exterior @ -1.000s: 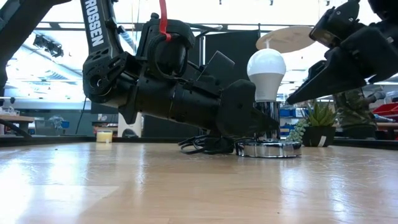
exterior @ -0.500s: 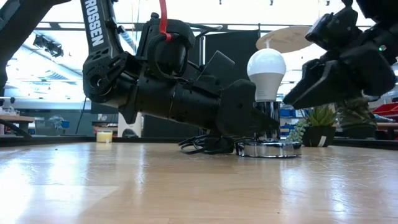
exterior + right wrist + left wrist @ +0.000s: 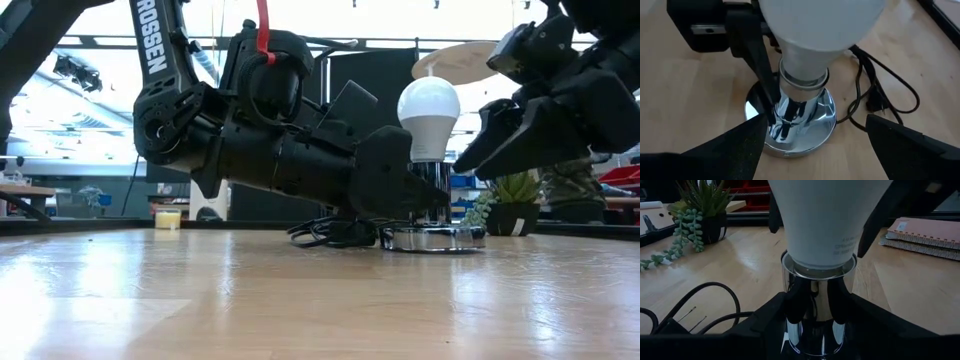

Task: Screw lightbulb
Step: Insert the white lightbulb into the metallic lamp

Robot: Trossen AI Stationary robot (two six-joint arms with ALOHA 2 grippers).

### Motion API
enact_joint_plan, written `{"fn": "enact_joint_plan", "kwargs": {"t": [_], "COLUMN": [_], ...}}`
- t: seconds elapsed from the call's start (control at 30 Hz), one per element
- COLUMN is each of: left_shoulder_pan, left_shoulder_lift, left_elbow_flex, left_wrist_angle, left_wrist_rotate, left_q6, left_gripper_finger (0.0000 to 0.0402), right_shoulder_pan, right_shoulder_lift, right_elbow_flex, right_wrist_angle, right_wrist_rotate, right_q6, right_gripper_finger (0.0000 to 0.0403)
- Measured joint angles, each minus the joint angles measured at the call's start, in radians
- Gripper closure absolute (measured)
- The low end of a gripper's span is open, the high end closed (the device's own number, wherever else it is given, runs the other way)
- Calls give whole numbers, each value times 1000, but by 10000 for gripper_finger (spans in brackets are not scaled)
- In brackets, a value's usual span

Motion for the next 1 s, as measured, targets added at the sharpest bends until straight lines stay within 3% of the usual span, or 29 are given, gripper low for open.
{"fn": "enact_joint_plan", "kwargs": {"t": [0.47, 0.7, 1.0], "left_shoulder_pan": [0, 0, 0], "left_shoulder_lift": [0, 0, 0], "left_elbow_flex": [0, 0, 0], "left_wrist_angle": [1, 1, 1], "left_wrist_rotate": [0, 0, 0], "left_q6": [0, 0, 4], "left_gripper_finger": [203, 203, 203], "right_shoulder_pan": [-11, -14, -13], "right_shoulder_lift": [0, -3, -3], "right_elbow_flex": [3, 113, 205], "right_wrist_angle": [-227, -495, -689], "right_wrist_rotate": [34, 34, 23], "right_q6": [-14, 74, 170], "right_gripper_finger": [55, 55, 55]}}
